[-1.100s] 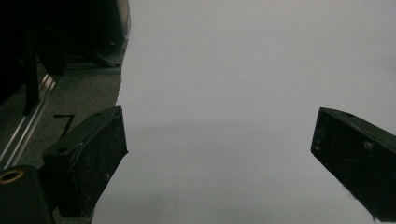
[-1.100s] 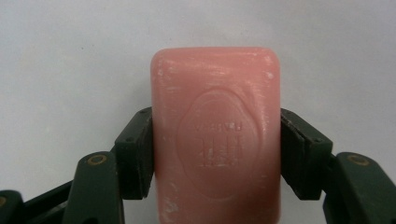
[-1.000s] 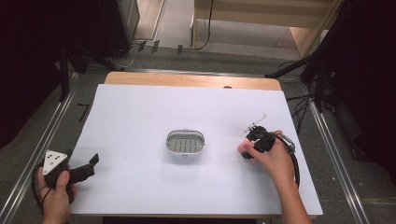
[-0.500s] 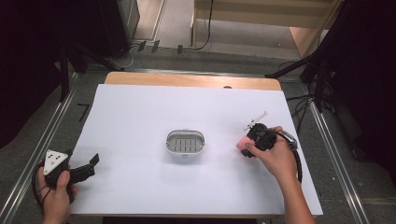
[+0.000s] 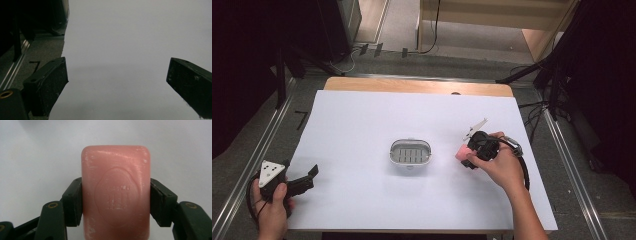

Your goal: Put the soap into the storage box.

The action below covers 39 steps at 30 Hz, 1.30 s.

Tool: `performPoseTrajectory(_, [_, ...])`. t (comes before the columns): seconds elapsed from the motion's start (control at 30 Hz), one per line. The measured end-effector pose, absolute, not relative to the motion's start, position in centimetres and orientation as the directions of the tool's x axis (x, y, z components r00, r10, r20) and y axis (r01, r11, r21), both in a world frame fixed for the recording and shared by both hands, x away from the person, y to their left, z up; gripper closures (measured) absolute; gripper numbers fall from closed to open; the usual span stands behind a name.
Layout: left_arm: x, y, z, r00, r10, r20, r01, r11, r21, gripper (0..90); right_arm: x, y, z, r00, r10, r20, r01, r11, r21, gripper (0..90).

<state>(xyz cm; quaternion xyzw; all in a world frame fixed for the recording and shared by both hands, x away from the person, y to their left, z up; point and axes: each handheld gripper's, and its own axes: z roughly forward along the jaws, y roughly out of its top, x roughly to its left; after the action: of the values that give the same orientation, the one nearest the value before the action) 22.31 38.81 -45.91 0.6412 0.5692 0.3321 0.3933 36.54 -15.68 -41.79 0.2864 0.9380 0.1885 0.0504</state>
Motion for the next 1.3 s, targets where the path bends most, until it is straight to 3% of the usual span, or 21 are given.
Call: performPoseTrajectory(1.3, [22.3, 38.7, -45.9, 0.138, 0.990, -0.006, 0.470, -0.060, 0.880, 4.6, 36.3, -10.7, -39.0, -0.931, 0.365, 0.011, 0.338, 0.849, 0.407, 38.5])
